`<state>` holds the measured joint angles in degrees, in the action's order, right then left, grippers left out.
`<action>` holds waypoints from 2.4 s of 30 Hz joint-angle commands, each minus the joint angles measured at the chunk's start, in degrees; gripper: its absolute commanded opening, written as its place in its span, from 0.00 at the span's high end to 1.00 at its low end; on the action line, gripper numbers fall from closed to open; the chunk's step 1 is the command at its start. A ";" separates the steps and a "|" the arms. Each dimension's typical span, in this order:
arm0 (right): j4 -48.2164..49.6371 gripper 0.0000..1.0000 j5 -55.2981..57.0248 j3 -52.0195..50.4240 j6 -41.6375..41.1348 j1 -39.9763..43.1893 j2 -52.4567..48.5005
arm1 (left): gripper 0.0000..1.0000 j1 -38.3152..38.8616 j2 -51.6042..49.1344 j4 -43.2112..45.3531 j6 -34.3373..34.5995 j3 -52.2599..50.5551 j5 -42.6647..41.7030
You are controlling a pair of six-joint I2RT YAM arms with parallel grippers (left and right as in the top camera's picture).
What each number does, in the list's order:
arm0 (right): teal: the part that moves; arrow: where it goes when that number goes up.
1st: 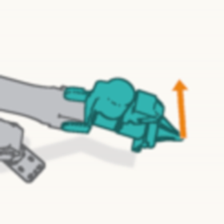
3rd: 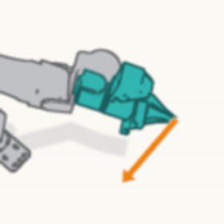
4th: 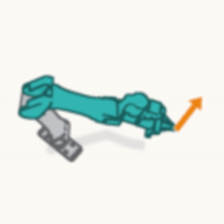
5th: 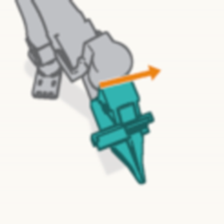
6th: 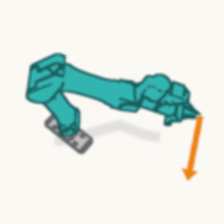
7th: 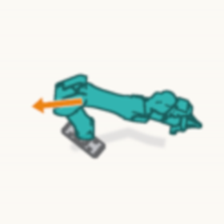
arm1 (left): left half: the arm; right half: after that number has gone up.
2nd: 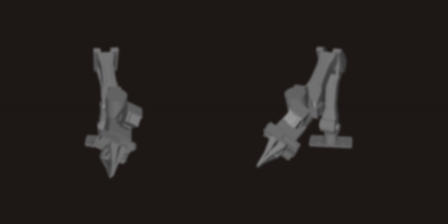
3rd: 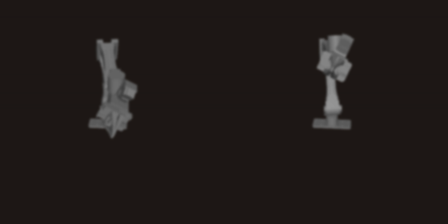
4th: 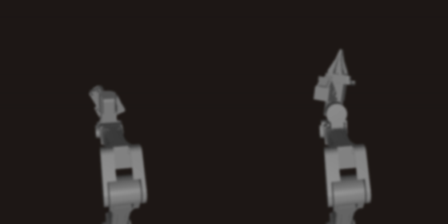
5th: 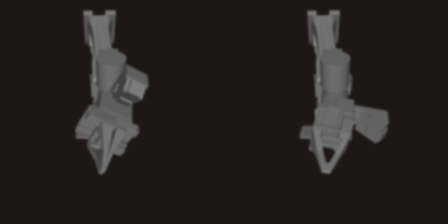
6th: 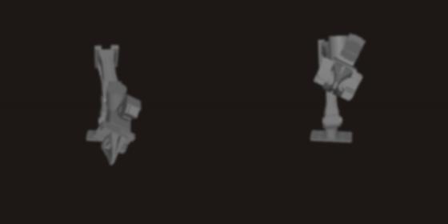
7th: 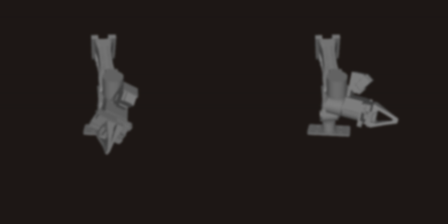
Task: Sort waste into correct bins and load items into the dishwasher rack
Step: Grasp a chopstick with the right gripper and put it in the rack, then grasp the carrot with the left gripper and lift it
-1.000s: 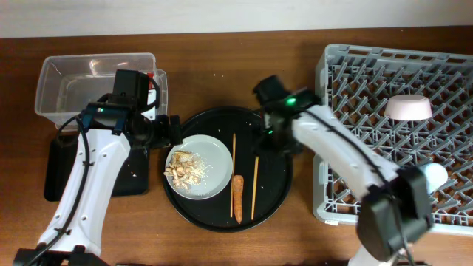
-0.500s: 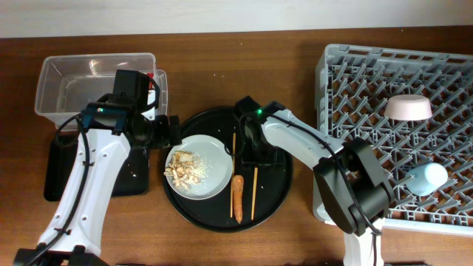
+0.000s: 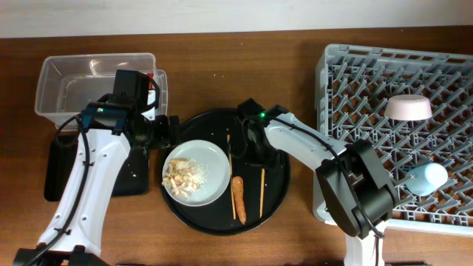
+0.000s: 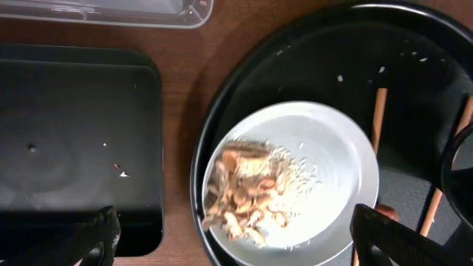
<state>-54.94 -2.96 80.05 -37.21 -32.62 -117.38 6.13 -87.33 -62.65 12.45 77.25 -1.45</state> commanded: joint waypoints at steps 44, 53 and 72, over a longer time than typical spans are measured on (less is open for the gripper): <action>-15.17 0.18 -5.66 0.31 32.52 45.40 38.14 | 0.01 21.29 -2.16 -0.02 3.06 -0.48 -5.01; -15.58 0.18 -5.68 0.31 32.50 45.40 38.14 | 0.01 41.48 -12.09 4.85 44.50 -6.29 -5.22; -15.82 0.18 -5.68 0.31 32.50 45.40 38.14 | 0.10 42.18 -26.95 14.53 47.04 -6.67 -1.25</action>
<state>-70.54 -8.10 79.66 -5.32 12.62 -79.11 48.31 -111.37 -48.36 59.51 71.40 -3.31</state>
